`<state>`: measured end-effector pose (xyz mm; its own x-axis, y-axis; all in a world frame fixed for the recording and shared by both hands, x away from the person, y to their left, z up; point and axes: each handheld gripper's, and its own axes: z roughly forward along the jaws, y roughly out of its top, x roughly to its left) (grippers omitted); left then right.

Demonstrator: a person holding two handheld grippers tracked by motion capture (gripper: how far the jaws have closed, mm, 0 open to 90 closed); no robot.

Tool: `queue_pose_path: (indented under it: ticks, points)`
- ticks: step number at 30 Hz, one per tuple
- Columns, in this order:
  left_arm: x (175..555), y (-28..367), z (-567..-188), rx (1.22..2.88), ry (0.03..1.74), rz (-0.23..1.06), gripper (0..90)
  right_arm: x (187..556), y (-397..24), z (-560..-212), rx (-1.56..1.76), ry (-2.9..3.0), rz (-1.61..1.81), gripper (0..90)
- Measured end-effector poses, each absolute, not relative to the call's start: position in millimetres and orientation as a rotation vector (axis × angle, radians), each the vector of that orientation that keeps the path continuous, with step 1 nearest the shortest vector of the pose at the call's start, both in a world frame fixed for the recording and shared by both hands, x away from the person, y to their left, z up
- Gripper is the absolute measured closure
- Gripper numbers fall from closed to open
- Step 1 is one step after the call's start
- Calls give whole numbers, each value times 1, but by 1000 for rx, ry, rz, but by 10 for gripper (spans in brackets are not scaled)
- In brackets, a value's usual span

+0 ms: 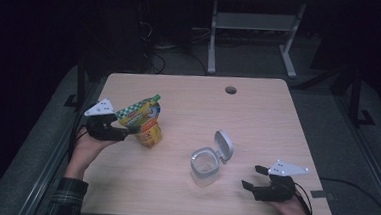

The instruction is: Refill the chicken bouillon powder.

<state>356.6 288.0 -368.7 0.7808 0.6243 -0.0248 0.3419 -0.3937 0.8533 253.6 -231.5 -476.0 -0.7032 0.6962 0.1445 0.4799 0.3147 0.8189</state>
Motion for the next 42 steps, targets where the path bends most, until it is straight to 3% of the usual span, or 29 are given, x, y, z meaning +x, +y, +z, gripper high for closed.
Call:
queue_pose_path:
  ticks: [8, 21, 27, 30, 42]
  points:
    - [358, 284, -372, 2026, 725, 381, 499, 253, -233, -475, 1070, 2343, 1333, 215]
    - [357, 287, -372, 1990, 738, 391, 721, 253, -232, -475, 1068, 2345, 1329, 216]
    - [356, 287, -372, 1983, 748, 392, 773, 253, -231, -476, 1065, 2349, 1327, 217]
    - [355, 286, -372, 1979, 751, 399, 857, 253, -231, -476, 1061, 2351, 1324, 217]
    - [355, 285, -371, 1991, 754, 401, 891, 253, -231, -476, 1061, 2351, 1323, 218]
